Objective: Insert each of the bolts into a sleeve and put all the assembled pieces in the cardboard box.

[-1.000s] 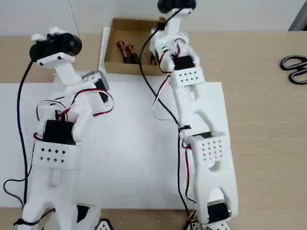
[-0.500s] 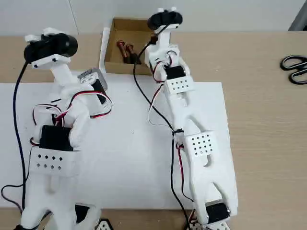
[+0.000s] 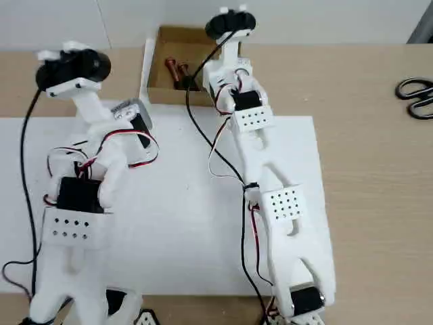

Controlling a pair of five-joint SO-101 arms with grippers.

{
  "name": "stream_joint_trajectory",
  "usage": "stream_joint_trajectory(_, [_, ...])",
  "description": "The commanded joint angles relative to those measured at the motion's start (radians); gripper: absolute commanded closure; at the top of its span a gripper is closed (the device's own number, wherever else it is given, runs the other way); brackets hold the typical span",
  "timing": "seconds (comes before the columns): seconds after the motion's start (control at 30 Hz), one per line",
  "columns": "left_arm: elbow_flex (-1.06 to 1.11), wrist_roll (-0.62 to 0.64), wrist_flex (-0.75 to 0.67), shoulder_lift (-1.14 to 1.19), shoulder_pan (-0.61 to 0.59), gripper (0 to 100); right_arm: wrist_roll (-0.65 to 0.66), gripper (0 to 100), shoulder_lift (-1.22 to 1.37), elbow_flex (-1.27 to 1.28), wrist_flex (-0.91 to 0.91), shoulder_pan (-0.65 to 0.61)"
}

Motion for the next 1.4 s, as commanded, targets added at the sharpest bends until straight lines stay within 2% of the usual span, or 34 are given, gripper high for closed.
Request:
stream_joint_trajectory(0.0, [-0.008, 0.000, 0.002, -0.034, 0.003, 99, 0.017, 76.8, -0.033, -0.063, 0.007, -0.001])
stream_joint_trajectory(0.13, [-0.010, 0.000, 0.002, -0.035, 0.006, 99, 0.014, 76.8, -0.033, -0.157, 0.059, -0.004])
stream_joint_trajectory(0.37, [-0.070, 0.000, 0.002, -0.035, 0.006, 99, 0.011, 78.3, -0.030, -0.379, 0.297, -0.018])
stream_joint_trajectory(0.53, [-0.081, 0.000, 0.003, -0.035, 0.005, 99, 0.009, 99.8, -0.035, -0.422, 0.394, -0.016])
stream_joint_trajectory(0.6, [-0.081, 0.000, 0.005, -0.035, 0.002, 99, 0.009, 97.2, -0.053, -0.422, 0.437, -0.013])
stream_joint_trajectory(0.77, [-0.085, 0.000, 0.002, -0.035, 0.000, 99, -0.028, 99.6, -0.196, -0.422, 0.596, -0.019])
stream_joint_trajectory(0.93, [-0.087, 0.000, 0.015, -0.040, 0.000, 99, -0.068, 99.6, -0.328, -0.422, 0.852, -0.016])
stream_joint_trajectory(1.07, [-0.093, 0.002, 0.094, -0.163, 0.009, 99, -0.068, 99.6, -0.404, -0.422, 1.038, -0.010])
stream_joint_trajectory(1.37, [0.194, 0.000, 0.140, -0.526, 0.021, 99, -0.066, 99.6, -0.567, -0.419, 1.049, 0.022])
